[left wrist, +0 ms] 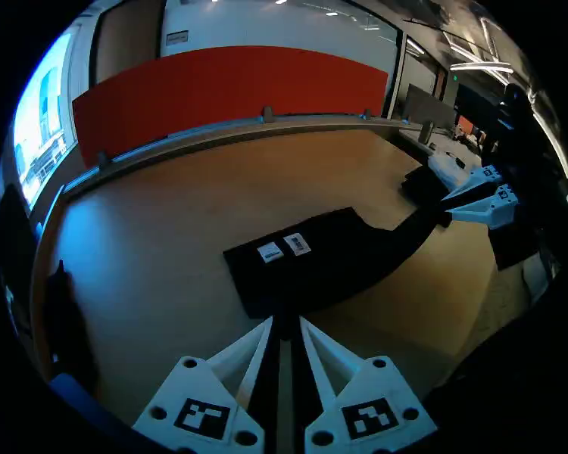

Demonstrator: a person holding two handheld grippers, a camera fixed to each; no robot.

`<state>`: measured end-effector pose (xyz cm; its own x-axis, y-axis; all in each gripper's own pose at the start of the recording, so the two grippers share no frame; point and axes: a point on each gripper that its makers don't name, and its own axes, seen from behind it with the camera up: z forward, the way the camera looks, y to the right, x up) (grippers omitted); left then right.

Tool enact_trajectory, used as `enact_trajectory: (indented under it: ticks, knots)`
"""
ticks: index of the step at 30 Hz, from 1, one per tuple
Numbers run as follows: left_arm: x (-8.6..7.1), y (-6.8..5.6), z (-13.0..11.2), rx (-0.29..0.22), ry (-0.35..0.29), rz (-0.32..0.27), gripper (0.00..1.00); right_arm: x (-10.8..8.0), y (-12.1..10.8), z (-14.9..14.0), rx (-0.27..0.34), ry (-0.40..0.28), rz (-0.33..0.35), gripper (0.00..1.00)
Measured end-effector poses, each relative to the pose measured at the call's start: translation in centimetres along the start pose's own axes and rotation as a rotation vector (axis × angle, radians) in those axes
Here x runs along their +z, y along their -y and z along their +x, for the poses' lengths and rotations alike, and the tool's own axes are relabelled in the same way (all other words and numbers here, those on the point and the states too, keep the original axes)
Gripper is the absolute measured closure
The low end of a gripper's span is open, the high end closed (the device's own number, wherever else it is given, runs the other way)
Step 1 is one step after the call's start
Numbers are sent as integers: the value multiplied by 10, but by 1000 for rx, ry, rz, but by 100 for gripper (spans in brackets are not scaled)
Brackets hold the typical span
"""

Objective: Fold towel

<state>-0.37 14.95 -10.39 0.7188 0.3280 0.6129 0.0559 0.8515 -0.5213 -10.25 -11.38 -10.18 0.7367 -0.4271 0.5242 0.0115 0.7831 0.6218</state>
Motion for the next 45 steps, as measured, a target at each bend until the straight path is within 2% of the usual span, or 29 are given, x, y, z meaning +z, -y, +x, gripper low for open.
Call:
enact_trajectory:
  ticks: [12,18,24,36,45]
  knots:
    - [37,14,12,-30,-1,24,91,31,-28,6,8,16,-46,83]
    - [59,28,21,-33,-13,50,91,49,-39,8,13,22,-54,83]
    - [79,34,25,-47,-14,48,91,66,-51,6,21,36,-67,83]
    - [104,39,10,-35,27,48,91,91,-62,-10,52,66,-64,83]
    - [124,47,2,-43,47,75,91,115,-71,-23,69,101,-70,83]
